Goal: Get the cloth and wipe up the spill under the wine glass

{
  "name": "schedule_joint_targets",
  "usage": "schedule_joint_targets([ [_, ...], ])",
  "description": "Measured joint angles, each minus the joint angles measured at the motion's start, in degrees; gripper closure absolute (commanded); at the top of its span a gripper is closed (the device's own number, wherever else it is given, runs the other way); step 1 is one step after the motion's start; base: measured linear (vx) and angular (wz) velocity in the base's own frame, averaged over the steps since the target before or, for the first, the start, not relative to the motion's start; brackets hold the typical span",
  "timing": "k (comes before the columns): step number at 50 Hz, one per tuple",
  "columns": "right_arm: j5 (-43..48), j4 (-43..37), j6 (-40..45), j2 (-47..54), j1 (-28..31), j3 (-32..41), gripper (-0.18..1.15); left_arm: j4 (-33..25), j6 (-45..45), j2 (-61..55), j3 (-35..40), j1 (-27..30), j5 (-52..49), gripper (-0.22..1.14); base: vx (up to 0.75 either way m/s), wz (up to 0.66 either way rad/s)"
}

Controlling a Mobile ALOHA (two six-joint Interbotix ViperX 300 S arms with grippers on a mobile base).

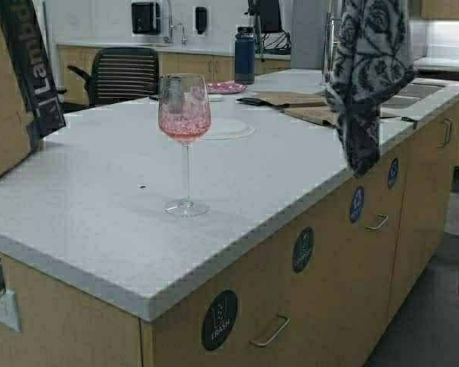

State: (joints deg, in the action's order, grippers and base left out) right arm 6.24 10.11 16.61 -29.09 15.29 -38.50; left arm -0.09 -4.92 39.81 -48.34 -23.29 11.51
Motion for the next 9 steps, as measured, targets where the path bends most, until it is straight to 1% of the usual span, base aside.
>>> schedule_joint_targets([
  [9, -0.09, 0.0, -0.09, -0.09, -0.09, 0.0, 0.9, 0.0, 0.18, 0.18, -0.26, 0.09, 0.26, -0.1, 0.0, 0.0],
])
